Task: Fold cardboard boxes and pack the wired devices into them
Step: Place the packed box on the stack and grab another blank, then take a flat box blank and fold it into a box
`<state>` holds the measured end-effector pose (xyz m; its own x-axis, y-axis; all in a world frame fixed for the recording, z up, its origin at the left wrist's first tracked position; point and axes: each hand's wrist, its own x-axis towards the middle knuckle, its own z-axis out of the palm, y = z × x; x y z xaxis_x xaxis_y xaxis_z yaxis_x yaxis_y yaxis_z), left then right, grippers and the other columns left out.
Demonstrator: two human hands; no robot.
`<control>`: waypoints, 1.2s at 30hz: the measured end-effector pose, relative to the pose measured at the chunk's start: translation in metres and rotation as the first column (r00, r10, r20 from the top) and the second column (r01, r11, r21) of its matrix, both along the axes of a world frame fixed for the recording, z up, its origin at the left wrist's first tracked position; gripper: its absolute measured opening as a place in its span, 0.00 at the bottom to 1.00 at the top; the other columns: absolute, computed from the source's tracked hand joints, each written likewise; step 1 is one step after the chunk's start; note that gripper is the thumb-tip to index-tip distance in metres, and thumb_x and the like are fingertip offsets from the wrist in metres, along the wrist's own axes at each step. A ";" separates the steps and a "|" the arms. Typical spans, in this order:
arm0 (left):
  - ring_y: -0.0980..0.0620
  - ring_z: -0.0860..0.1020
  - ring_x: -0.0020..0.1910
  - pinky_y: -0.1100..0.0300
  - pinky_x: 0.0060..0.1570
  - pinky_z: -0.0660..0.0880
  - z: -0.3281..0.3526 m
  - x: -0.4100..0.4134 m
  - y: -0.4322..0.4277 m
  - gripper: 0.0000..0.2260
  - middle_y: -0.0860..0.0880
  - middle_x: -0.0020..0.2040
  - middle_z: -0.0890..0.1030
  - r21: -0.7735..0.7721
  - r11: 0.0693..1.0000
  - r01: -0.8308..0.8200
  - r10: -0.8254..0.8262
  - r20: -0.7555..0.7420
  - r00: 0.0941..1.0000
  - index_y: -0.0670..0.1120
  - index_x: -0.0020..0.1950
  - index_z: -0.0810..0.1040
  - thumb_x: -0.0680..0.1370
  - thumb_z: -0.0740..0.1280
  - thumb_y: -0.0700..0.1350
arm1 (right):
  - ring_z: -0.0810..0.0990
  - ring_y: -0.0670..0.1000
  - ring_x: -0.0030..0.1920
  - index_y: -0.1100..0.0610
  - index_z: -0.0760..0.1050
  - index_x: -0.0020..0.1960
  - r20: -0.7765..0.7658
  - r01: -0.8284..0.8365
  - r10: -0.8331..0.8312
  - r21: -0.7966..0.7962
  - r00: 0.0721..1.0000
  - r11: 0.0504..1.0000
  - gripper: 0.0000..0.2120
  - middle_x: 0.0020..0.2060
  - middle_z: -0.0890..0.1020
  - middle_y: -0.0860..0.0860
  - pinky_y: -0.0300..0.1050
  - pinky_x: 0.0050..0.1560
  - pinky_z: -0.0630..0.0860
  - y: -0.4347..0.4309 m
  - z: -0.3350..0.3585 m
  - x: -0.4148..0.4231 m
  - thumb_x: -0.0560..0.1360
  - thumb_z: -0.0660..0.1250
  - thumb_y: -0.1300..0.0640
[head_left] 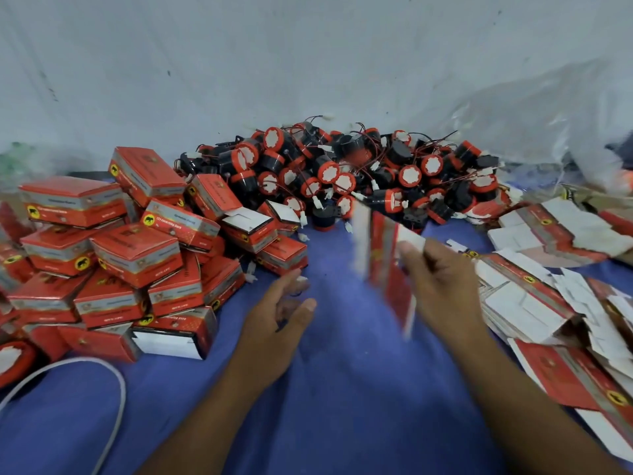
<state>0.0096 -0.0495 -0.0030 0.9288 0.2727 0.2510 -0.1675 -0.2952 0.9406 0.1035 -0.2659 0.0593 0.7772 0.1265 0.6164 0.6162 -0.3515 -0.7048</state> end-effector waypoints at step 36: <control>0.43 0.78 0.63 0.54 0.53 0.79 0.022 -0.013 -0.035 0.51 0.40 0.66 0.75 -0.445 0.832 0.332 -0.383 -0.028 0.923 0.51 0.74 0.64 0.58 0.76 0.71 | 0.71 0.46 0.71 0.51 0.69 0.74 -0.370 -0.607 0.565 0.005 0.737 0.795 0.33 0.72 0.70 0.39 0.53 0.66 0.74 0.035 -0.040 -0.026 0.72 0.76 0.50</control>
